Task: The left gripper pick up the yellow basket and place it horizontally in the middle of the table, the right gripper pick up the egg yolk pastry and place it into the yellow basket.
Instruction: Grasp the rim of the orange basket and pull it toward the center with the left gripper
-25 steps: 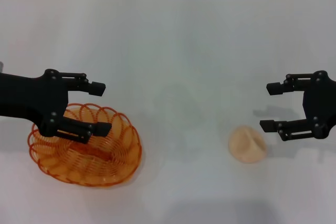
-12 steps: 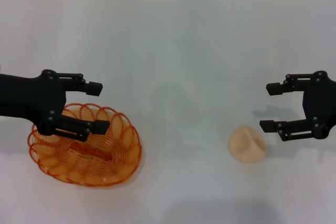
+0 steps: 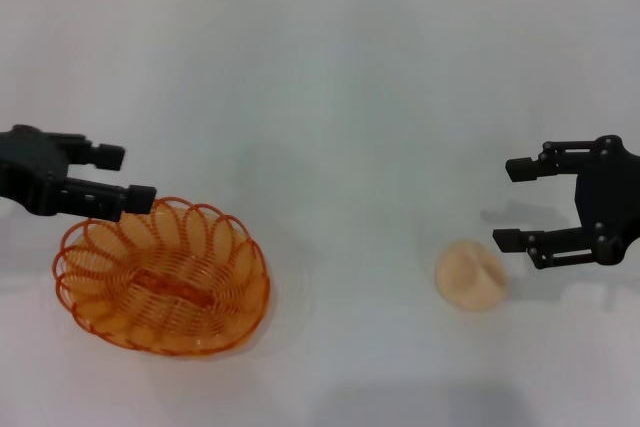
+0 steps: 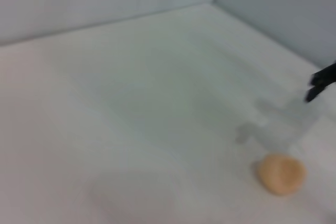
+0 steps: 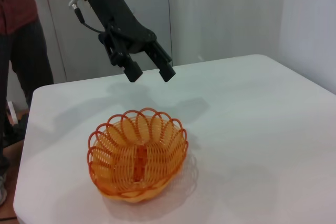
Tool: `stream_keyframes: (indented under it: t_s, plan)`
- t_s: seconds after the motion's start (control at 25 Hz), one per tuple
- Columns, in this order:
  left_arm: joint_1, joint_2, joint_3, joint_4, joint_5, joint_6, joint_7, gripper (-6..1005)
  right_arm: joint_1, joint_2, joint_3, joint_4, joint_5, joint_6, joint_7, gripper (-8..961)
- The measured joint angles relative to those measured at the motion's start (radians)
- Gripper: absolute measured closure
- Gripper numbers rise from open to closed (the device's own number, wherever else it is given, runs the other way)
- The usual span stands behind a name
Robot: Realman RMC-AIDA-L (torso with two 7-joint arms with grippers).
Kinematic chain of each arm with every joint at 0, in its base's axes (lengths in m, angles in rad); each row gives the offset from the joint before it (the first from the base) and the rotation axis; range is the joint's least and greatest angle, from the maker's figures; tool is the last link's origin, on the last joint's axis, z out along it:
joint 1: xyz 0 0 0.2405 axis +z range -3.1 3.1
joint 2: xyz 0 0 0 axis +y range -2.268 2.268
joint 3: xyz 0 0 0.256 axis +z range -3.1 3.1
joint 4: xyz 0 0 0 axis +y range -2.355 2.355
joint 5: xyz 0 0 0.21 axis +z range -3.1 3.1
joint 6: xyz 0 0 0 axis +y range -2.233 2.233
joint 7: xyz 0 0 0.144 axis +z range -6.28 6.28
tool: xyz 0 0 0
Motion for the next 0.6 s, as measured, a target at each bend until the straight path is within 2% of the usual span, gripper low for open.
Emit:
stream_keyframes:
  t_s: [0.16, 0.44, 0.6]
  plan:
    - [-0.013, 0.009, -0.009, 0.025, 0.088, -0.029, -0.079, 121, 0.001, 0.000, -0.001, -0.002, 0.003, 0.000, 0.002, 187]
    - [-0.075, 0.037, -0.010, 0.019, 0.302, -0.071, -0.239, 123, 0.011, 0.002, -0.002, 0.000, 0.007, 0.003, 0.006, 187]
    - [-0.104, 0.040, -0.005, 0.017, 0.392, -0.063, -0.287, 124, 0.013, 0.003, -0.002, -0.001, 0.018, 0.003, 0.007, 187]
